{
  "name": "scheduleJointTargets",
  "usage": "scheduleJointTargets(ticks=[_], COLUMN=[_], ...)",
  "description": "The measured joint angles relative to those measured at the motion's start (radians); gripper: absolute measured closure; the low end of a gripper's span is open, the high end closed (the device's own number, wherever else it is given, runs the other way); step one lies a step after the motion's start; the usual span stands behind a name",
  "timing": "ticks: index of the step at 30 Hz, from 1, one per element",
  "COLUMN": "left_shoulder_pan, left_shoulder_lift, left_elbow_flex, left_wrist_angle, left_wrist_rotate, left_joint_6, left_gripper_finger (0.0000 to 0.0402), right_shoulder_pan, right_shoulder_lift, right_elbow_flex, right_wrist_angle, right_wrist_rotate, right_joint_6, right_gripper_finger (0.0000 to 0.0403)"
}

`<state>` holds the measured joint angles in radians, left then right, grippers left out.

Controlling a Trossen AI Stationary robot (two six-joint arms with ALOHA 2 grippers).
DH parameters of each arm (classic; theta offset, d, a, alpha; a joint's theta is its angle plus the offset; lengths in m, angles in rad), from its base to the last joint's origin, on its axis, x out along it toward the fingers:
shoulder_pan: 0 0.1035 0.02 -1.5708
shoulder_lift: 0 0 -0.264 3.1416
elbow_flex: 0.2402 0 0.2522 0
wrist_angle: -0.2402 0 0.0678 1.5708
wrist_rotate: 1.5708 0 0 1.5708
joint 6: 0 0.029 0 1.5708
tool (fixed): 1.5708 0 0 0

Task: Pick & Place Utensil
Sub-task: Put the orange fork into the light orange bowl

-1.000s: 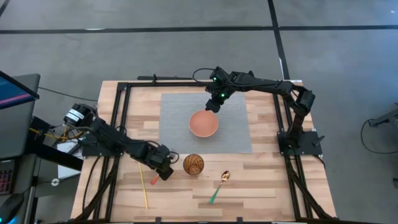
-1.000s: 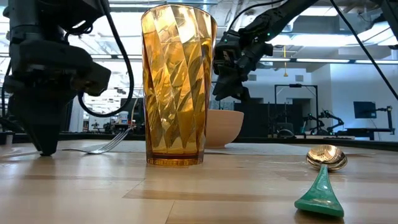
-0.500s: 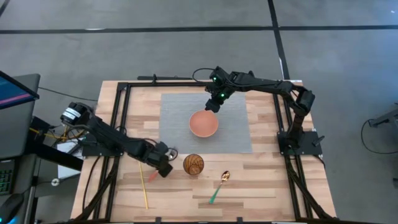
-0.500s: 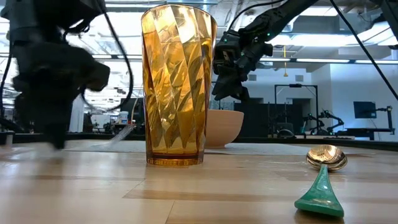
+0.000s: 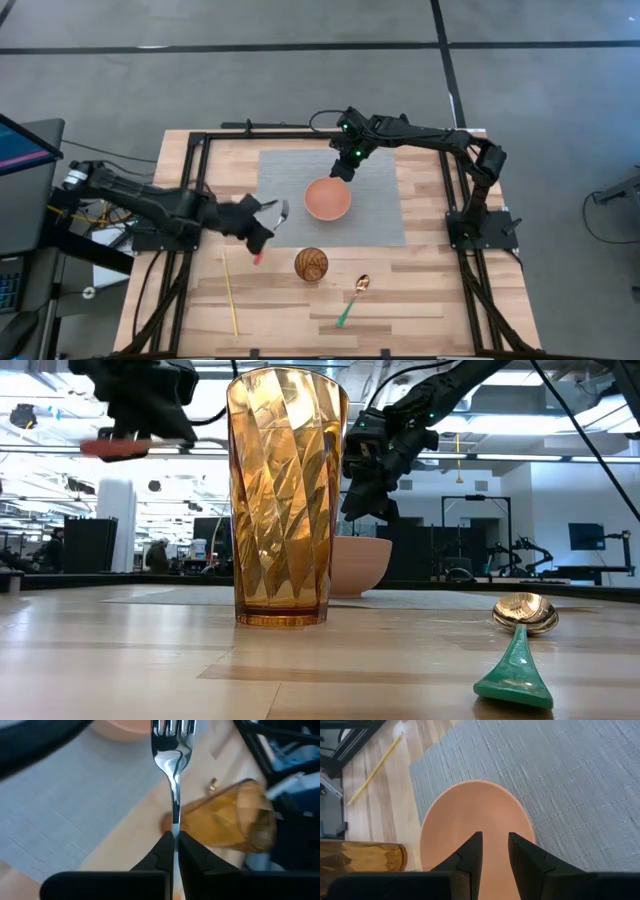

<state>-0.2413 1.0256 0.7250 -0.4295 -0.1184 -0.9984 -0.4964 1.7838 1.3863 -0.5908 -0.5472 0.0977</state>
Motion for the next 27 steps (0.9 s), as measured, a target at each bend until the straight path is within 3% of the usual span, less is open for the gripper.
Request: scheduleJointTargets(ticks=[4,9,18,27], left_shoulder_pan=[0.18,0.35,0.433,0.522], left_shoulder_lift=[0.022,0.177,0.522,0.717], left_elbow_flex=[0.011,0.145,0.562,0.768], left_wrist_angle=[-0.005,-0.039,-0.553,-0.665], left_wrist_rotate=[0.218,0.411,0.431,0.47], left_joint_6=[0.094,0.307,0.585,0.739], left_gripper_finger=[0.0391,0.0392,0.0392,0.0391], right_shoulder_pan=[-0.008,-0.029,-0.047,-0.02], right_shoulder_lift=[-0.024,-0.099,-0.217,-0.225], right_elbow_flex=[-0.001,-0.001,0.0,-0.09], right_wrist_angle=[-0.003,-0.005,-0.075,-0.04], right_wrist_rotate=[0.006,0.084,0.104,0.105], right_joint_6=[-0.05,-0.109,-0.16,-0.151], right_gripper_finger=[0.0316,0.0316,0.0316,0.0316])
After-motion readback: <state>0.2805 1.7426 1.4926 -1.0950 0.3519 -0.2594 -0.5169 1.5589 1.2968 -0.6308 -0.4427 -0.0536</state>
